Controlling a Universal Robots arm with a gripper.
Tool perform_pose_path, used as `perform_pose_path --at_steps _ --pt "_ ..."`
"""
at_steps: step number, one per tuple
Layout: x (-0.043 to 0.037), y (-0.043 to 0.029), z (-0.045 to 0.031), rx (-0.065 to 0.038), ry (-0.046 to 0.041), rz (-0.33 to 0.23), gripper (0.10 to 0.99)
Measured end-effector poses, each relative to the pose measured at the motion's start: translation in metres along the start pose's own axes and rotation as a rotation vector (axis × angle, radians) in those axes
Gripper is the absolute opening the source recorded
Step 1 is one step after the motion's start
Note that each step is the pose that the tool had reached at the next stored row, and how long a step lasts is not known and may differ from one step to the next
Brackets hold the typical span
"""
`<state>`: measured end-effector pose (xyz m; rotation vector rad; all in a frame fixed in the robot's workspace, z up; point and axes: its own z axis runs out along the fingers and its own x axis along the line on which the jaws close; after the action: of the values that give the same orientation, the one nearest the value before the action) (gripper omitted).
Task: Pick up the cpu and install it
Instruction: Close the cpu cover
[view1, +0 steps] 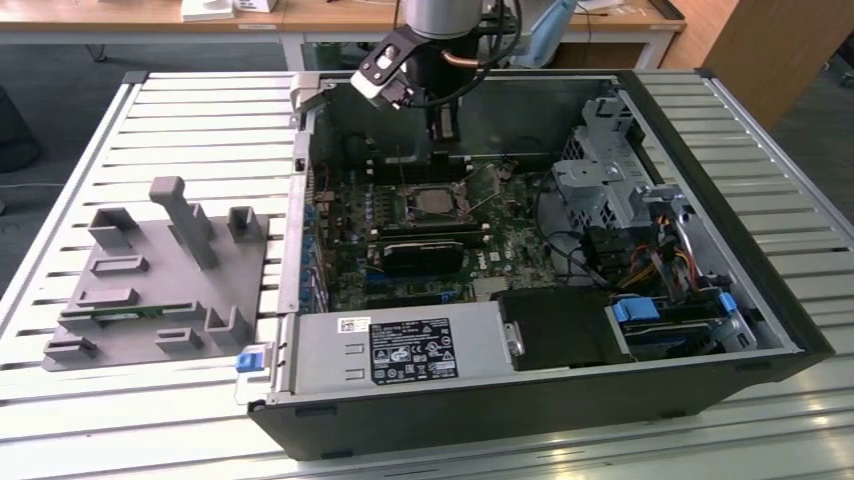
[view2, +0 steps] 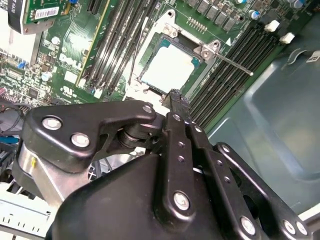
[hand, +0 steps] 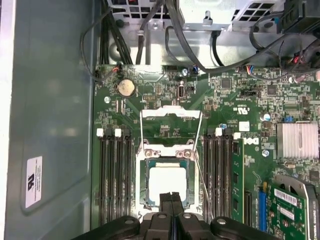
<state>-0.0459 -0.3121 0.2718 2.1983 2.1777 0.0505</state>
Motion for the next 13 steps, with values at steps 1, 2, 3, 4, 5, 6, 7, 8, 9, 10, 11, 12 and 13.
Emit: perform_pose_path --at_steps 1,2,3,4,5,6,7,8,9,10,11,12,13 --pt "0.0 0.0015 0.0003 0.0 0.0 0.0 0.106" --pt "0.0001 0.0036 0.0006 0.0 -0.0001 0.0 0.106" --pt "0.0001 0.0058 0.0009 0.0 0.0 0.0 0.106" --pt "0.0001 0.0083 0.0012 0.0 0.0 0.0 0.106" --pt "0.0001 0.0109 0.0014 0.0 0.0 0.0 0.106" --pt "0.0002 0.0132 0.0017 0.0 -0.0001 0.0 0.106" --pt "0.0001 0.0145 0.002 0.0 0.0001 0.0 0.106" --pt "0.0 0.0151 0.0023 0.0 0.0 0.0 0.106" --pt "-0.0005 0.0154 0.0024 0.0 -0.0003 0.0 0.106" --pt "-0.0012 0.0155 0.0027 0.0 -0.0003 0.0 0.106" --pt "-0.002 0.0157 0.0029 0.0 0.0 0.0 0.106" --pt "-0.0029 0.0159 0.003 0.0 0.0 0.0 0.106" --pt "-0.0035 0.0161 0.0031 0.0 0.0 0.0 0.106"
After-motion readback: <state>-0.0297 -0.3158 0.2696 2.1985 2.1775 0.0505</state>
